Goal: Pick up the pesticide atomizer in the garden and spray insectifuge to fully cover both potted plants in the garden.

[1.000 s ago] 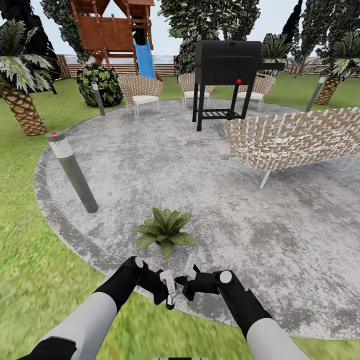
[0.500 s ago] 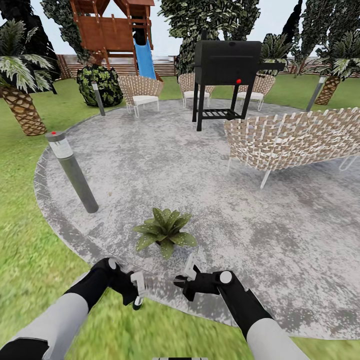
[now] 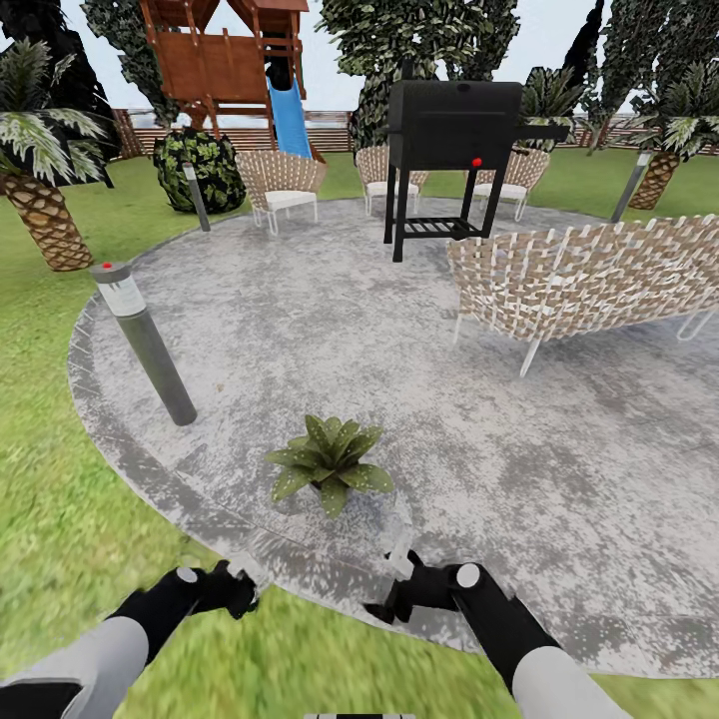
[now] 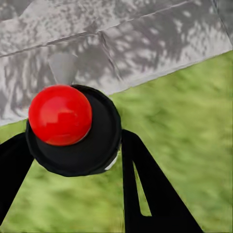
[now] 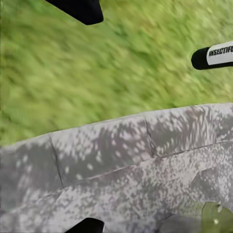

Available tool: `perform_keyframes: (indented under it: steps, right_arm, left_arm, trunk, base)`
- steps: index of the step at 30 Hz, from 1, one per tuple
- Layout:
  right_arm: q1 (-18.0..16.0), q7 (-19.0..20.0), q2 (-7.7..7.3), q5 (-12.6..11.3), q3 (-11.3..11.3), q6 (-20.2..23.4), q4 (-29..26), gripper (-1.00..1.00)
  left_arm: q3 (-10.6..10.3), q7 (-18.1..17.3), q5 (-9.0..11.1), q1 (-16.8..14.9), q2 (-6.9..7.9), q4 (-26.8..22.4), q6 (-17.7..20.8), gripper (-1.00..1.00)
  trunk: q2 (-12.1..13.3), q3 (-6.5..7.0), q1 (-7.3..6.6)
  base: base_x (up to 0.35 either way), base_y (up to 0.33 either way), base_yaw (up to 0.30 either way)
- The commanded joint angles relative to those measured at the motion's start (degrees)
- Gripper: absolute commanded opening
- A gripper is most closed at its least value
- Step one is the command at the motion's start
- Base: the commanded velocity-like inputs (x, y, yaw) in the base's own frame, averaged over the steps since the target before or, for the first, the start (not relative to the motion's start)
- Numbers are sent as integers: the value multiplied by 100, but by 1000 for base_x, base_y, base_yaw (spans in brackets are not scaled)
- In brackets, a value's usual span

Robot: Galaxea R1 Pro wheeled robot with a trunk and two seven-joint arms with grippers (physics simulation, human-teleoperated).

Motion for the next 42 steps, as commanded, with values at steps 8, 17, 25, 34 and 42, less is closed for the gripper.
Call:
perform_keyframes:
  steps: [8, 17, 25, 34, 42]
  right_arm:
    - [292, -4453, -230, -1016, -12, -2464, 2302, 100]
    - [675, -5074, -1076, -3189, 7, -3381, 2896, 100]
    - [1166, -5086, -1038, -3892, 13, -4458, 2914, 100]
    - [1193, -5093, -1014, -3933, 13, -4603, 3036, 100]
    - [1199, -5078, -1008, -3930, 15, -4603, 3116, 100]
  left_arm:
    - [48, 2182, 2250, 929, 7, 166, -1363, -100]
    - [136, 2804, 3364, 2018, 34, 170, -2275, -100]
    - [124, 2798, 4239, 2360, 325, 176, -2647, -100]
    - [113, 2797, 4248, 2370, 328, 184, -2664, -100]
    - [110, 2797, 4242, 2370, 328, 202, -2664, -100]
  trunk:
    - [-2, -3, -2]
    - [-2, -3, -2]
    - [-2, -3, -2]
    - [-2, -3, -2]
    - [-2, -3, -2]
  base:
    - [0, 0, 0]
    - [0, 0, 0]
    - [0, 0, 0]
    - [0, 0, 0]
    - [0, 0, 0]
